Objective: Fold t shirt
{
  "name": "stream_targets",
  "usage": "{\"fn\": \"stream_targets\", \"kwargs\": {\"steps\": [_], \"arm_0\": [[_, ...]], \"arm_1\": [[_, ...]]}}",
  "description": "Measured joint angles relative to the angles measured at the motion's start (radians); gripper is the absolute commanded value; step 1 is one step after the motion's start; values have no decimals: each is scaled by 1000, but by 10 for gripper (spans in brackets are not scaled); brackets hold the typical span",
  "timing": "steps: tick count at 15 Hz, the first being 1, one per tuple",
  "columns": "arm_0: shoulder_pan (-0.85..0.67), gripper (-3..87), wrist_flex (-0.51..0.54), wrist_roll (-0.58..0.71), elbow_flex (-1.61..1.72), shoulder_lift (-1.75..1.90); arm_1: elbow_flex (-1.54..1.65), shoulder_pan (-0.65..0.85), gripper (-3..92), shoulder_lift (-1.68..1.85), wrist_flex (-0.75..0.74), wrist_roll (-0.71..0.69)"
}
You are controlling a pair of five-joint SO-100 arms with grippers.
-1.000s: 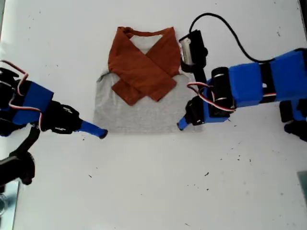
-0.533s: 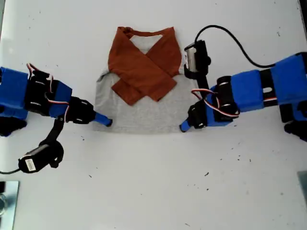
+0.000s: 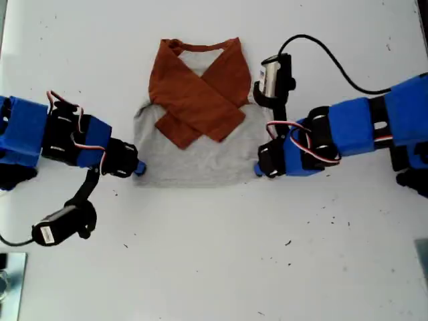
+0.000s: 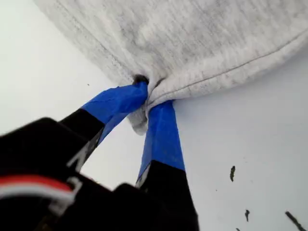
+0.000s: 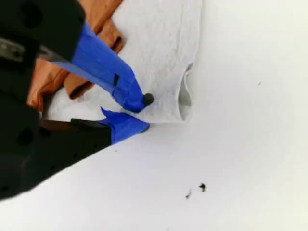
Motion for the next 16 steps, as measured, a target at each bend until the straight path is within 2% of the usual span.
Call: {"fn": "stream_targets", "kwargs": {"steps": [4,6,8,9,10,11,12,13,14,15,16], "arm_0": [[295,-3,-34,-186,-52,0],[364,-3,-40,-230,-55,3],[364,-3,-43,-222,-54,40],[342,-3,-37,-198,-54,81],[282,-3,-17,-155,-54,164],[190,-3,48,-86,-63,275],[43,62,149,0,-66,382],[-161,345,227,97,-49,489],[-396,363,245,172,5,580],[-583,308,244,198,43,606],[-635,238,236,198,77,632]], "arm_1": [[-3,-221,31,87,95,101],[-74,-296,31,87,124,117],[-130,-265,31,87,167,77],[-161,-210,31,91,178,3],[-201,-132,31,104,193,-74],[-249,-26,35,130,207,-170],[-298,103,230,150,213,-261],[-337,253,302,158,212,-327],[-359,416,302,160,218,-347],[-368,561,295,167,247,-344],[-324,617,294,202,256,-325]]}}
